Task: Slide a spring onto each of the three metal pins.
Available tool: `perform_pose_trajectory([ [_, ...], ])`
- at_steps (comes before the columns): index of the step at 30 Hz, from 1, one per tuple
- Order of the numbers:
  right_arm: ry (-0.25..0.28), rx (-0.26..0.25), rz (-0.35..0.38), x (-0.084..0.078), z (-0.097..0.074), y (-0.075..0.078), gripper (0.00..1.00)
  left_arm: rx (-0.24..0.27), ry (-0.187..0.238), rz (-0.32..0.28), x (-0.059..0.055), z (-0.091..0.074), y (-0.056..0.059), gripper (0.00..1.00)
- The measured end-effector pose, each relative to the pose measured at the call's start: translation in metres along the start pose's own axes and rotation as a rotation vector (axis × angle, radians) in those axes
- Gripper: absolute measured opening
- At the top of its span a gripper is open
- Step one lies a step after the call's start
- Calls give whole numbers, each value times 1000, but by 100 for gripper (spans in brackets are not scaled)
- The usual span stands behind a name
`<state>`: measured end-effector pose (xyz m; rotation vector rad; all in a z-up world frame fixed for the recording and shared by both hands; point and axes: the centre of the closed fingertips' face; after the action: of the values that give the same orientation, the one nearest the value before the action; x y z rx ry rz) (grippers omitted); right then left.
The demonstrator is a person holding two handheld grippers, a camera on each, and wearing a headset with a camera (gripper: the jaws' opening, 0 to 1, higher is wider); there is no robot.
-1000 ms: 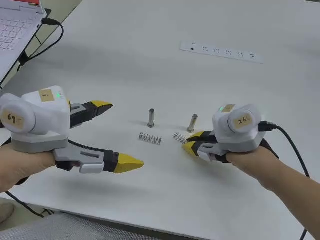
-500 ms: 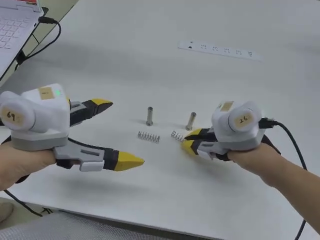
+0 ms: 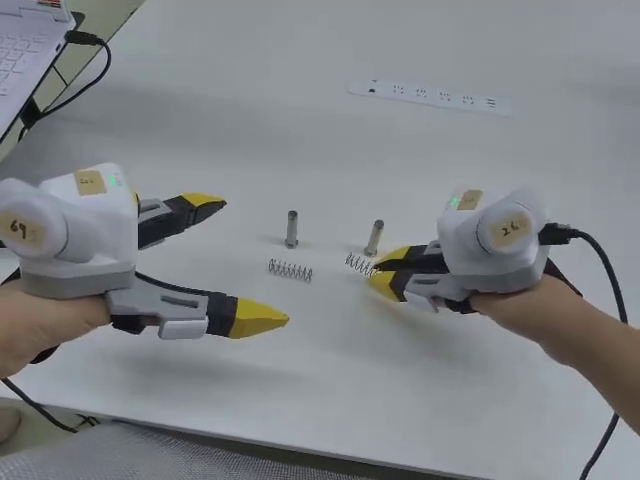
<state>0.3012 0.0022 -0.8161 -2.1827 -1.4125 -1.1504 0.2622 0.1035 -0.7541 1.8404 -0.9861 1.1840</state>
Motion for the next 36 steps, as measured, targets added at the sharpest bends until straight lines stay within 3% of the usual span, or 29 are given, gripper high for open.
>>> perform_pose_trajectory([
  [9, 18, 20, -28, 7, -16, 1, 8, -10, 0, -1, 0, 3, 3, 91],
  [19, 29, 43, -56, 4, -32, 4, 8, -40, 3, 2, 2, 9, 9, 85],
  [30, 62, 97, -125, 10, -46, -6, 8, -116, -6, 7, 5, 24, 22, 77],
  [36, 56, 117, -173, 7, -50, -10, 8, -190, -31, 11, 3, 38, 33, 68],
])
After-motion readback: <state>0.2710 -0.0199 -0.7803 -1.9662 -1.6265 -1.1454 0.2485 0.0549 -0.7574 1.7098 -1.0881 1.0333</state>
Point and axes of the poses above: the centre of the closed fingertips' face, and the gripper's own axes: z roughly forward along the fingers, y roughly to its right, x roughly out of its top, and after that the axes turned 13 degrees about -x, right-handed
